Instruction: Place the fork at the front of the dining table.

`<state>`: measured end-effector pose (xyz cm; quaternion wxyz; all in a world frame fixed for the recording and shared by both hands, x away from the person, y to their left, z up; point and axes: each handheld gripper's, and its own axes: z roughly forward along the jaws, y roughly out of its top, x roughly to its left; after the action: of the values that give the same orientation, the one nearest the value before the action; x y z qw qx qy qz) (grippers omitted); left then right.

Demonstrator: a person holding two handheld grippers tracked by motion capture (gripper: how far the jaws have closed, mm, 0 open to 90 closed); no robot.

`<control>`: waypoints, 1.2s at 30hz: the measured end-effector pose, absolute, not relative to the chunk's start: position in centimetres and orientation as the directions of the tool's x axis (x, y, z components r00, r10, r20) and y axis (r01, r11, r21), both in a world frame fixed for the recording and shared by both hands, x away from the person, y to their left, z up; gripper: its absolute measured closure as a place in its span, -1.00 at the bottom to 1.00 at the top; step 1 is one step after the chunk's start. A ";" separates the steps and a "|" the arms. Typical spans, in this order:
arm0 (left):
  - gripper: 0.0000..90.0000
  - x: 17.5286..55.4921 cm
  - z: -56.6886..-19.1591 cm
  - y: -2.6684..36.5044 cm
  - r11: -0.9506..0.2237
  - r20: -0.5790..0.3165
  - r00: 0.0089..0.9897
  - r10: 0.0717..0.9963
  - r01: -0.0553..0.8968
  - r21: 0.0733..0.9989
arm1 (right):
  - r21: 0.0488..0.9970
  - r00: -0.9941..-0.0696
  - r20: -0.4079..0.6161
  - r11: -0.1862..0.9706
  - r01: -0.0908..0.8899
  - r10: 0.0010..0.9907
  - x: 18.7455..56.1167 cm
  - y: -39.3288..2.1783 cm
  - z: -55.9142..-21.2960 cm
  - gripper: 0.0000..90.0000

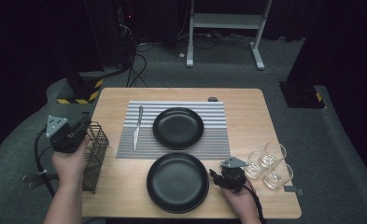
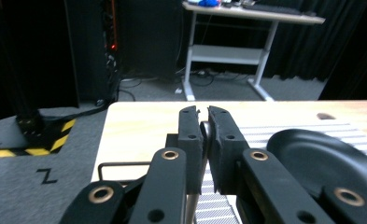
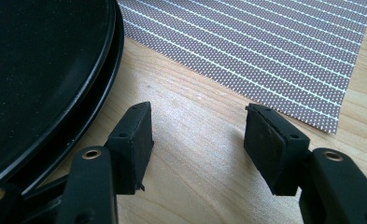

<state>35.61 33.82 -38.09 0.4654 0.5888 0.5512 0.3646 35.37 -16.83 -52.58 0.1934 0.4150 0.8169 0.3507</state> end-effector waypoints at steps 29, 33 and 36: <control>0.87 36.2 -38.3 34.0 0.065 -0.112 0.101 0.988 0.386 0.920 | 0.733 -0.581 -0.024 0.409 0.543 0.814 35.4 -16.8 -52.6 -0.07; 0.87 36.1 -38.3 34.0 0.062 -0.106 0.094 0.990 0.385 0.921 | 0.734 -0.581 -0.024 0.409 0.543 0.814 35.4 -16.8 -52.6 -0.07; 0.88 36.1 -38.3 34.1 0.064 -0.107 0.091 0.990 0.383 0.921 | 0.734 -0.582 -0.026 0.411 0.541 0.813 35.4 -16.8 -52.6 -0.07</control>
<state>36.07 34.07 -38.28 0.4421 0.5917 0.5803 0.3430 35.37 -16.83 -52.59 0.1938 0.4140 0.8172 0.3512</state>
